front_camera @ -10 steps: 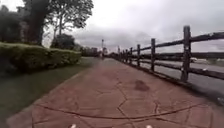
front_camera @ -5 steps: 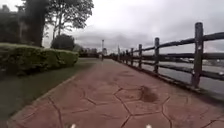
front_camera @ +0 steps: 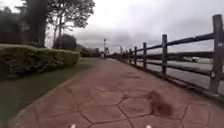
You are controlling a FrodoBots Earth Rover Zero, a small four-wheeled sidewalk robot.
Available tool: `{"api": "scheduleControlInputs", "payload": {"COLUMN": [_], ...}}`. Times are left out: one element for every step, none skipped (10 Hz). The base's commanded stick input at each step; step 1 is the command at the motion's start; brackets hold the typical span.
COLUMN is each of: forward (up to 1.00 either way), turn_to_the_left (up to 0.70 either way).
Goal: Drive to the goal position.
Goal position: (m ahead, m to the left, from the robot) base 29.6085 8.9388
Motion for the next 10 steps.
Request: {"api": "scheduleControlInputs", "payload": {"forward": [0.84, 0.84, 0.84, 0.84, 0.84, 0.84, 0.84, 0.84, 0.84, 0.84], "turn_to_the_left": [0.0, 0.0, 0.0, 0.0, 0.0, -0.31, -0.33, -0.33, -0.33, -0.33]}}
